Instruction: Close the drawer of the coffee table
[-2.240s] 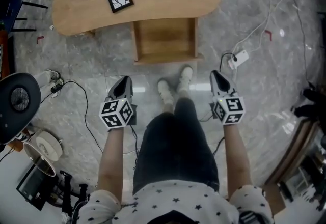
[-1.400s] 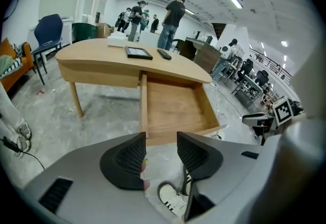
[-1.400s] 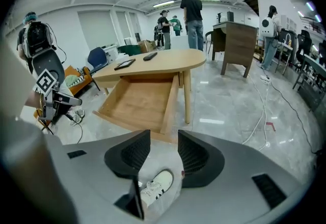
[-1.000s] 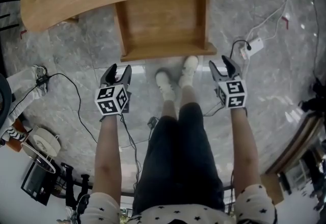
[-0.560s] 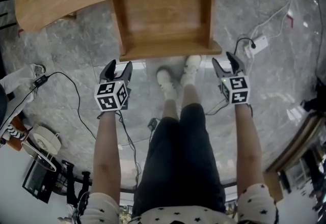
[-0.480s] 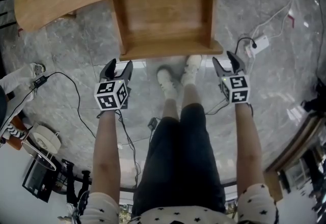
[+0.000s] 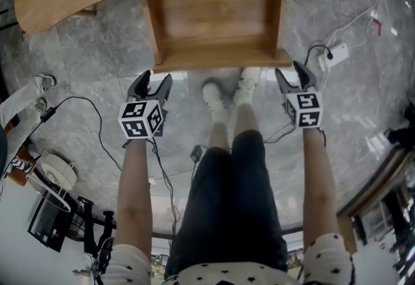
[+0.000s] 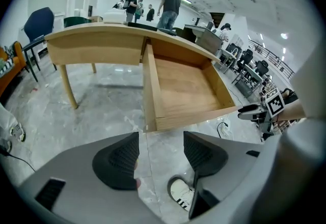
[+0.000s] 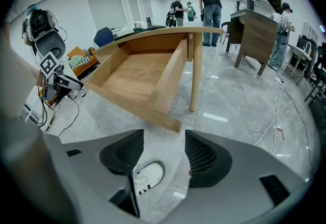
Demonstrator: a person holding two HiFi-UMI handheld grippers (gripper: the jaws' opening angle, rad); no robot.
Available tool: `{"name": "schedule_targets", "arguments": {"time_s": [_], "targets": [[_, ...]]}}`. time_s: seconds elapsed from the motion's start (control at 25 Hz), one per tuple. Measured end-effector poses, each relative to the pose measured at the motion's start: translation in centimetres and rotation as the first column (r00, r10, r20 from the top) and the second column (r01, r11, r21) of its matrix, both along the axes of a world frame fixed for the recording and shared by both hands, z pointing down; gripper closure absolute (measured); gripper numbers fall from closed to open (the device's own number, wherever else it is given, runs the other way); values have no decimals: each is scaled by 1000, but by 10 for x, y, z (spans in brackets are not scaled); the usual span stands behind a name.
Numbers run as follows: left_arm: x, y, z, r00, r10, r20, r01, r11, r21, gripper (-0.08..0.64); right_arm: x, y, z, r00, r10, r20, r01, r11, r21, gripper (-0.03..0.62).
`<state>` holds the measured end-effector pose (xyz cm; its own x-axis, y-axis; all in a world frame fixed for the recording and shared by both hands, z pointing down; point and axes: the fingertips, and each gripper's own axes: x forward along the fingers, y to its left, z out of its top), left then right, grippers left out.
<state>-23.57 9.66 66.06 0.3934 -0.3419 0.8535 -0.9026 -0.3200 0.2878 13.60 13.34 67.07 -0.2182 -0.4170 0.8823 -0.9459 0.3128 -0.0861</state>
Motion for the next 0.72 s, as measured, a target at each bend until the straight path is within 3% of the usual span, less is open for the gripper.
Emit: {"name": "schedule_targets", "arguments": {"time_s": [0.72], "targets": [[12, -14, 20, 996, 78, 48, -79, 997, 19, 291, 0, -7, 14, 999, -39, -4, 39, 999, 0, 350]]}}
